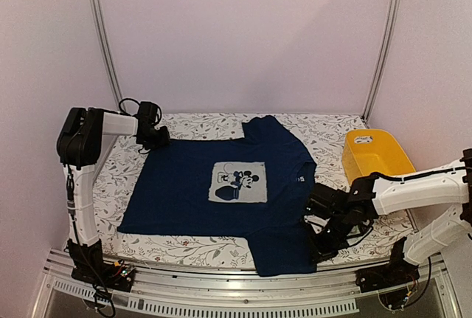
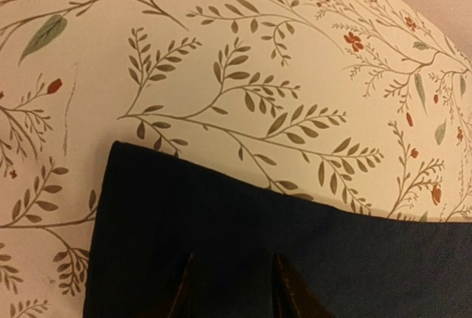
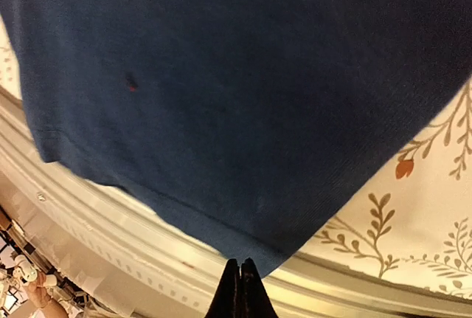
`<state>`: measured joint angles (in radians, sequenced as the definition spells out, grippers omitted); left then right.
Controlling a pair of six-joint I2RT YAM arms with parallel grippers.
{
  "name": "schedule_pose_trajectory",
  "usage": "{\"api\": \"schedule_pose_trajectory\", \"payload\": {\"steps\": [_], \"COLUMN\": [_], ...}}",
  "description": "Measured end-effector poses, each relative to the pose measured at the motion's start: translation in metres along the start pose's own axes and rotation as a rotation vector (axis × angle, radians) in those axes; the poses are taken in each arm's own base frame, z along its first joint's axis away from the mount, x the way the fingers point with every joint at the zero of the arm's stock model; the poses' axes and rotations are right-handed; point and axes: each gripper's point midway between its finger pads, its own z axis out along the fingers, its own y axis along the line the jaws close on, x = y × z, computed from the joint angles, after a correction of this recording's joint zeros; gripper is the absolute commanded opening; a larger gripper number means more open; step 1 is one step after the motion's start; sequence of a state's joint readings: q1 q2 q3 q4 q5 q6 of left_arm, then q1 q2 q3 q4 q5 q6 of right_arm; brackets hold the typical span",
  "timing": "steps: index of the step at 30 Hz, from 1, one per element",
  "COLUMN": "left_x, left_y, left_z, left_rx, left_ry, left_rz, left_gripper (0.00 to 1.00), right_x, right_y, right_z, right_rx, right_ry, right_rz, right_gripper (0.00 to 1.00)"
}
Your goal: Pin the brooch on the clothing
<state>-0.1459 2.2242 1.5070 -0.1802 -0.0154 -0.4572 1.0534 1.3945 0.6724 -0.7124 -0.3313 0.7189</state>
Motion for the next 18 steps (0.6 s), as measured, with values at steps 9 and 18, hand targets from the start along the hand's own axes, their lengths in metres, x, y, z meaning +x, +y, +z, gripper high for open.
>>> {"api": "schedule_pose_trajectory", "payload": {"steps": [9,18], "left_x": [-0.002,-0.053], "left_y": [-0.004,-0.104], "left_z": [-0.013,-0.193], "left_rx": [0.007,0.187], "left_ry": [-0.014,-0.346], "left_rz": [0.042,0.191], "left_gripper": [0.59,1.00], "right_x": [-0.083,-0.135], "right_y": [0.029,-0.103], "right_z": [-0.101,-0.129], "right_rx": [0.024,0.595], "right_ry": [-0.318,-0.381], "right_rz": [0.009,0.192], "right_gripper": [0.24,0.36]}}
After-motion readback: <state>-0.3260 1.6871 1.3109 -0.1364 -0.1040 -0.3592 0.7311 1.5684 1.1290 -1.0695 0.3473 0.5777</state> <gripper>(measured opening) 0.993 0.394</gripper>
